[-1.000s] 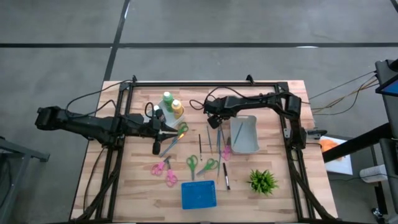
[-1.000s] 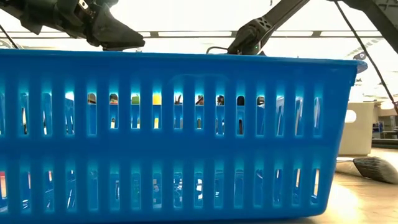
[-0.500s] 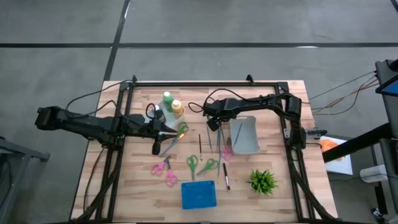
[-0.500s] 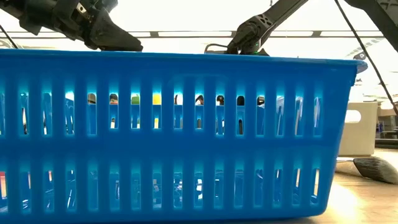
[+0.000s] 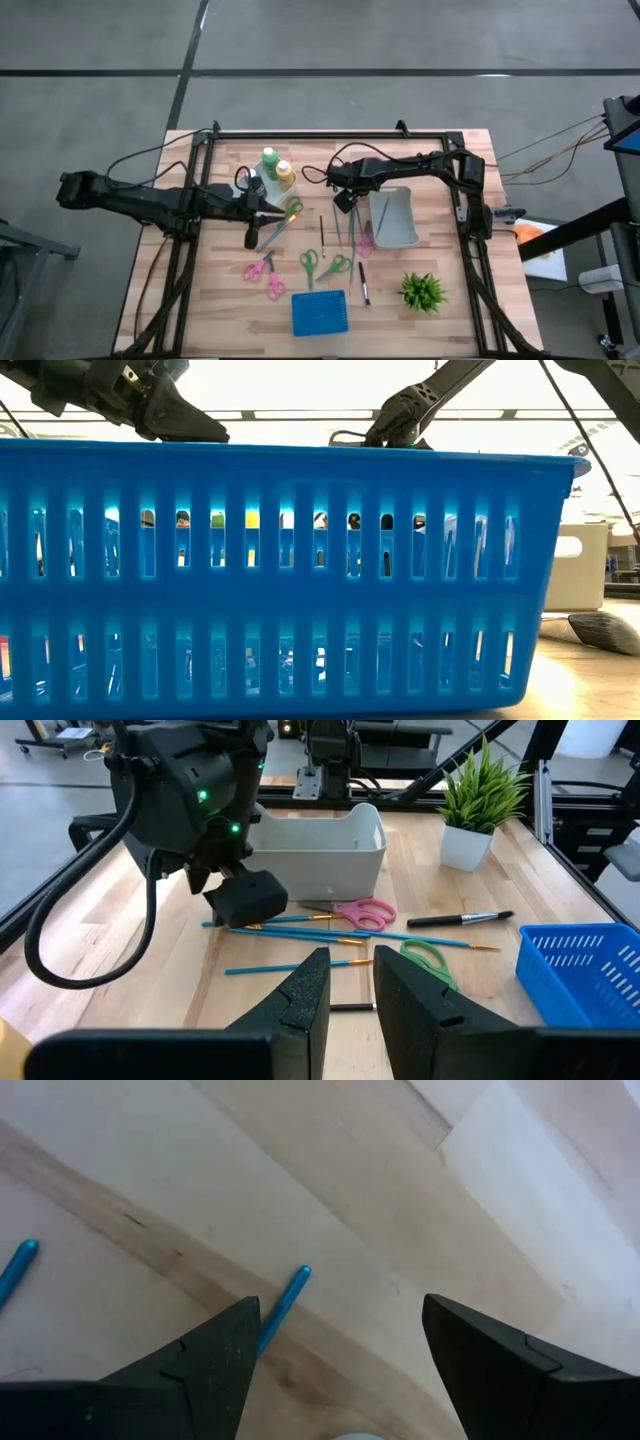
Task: Pick & Place Paint Supplies
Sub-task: Put the blue paintbrush into the gray bin
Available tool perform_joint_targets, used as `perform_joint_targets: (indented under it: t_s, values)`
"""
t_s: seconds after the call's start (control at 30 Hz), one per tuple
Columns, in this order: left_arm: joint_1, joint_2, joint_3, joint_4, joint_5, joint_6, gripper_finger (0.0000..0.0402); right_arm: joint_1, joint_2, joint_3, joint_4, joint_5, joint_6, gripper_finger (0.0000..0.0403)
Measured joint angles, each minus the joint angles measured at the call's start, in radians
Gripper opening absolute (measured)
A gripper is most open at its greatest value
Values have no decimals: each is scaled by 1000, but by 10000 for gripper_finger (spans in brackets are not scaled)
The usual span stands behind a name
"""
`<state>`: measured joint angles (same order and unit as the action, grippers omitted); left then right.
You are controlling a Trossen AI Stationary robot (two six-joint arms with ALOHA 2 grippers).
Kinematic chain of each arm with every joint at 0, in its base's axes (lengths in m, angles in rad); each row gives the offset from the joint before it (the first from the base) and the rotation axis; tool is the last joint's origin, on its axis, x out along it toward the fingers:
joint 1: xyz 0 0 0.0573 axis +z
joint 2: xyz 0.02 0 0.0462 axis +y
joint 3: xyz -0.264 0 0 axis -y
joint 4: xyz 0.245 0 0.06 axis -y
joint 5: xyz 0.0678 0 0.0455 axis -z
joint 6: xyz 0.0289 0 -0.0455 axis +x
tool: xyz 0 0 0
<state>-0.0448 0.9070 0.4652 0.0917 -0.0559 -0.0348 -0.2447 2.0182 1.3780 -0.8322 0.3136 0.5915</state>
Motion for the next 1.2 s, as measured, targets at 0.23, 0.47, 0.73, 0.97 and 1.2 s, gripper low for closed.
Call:
perform_joint_targets:
  t_s: [0.23, 0.47, 0.73, 0.97, 1.2]
  values:
    - [0, 0, 0, 0, 0, 0, 82, 0, 0, 1, 1, -38, -141, 278]
    - [0, 0, 0, 0, 0, 0, 82, 0, 0, 2, 1, -37, -225, 278]
    - [0, 0, 0, 0, 0, 0, 82, -22, 0, 2, 18, -25, -209, 278]
    - [0, 0, 0, 0, 0, 0, 82, -49, 26, 1, 31, -22, -206, 278]
    - [0, 0, 0, -12, 0, 0, 82, -60, 33, 8, 23, -38, -164, 278]
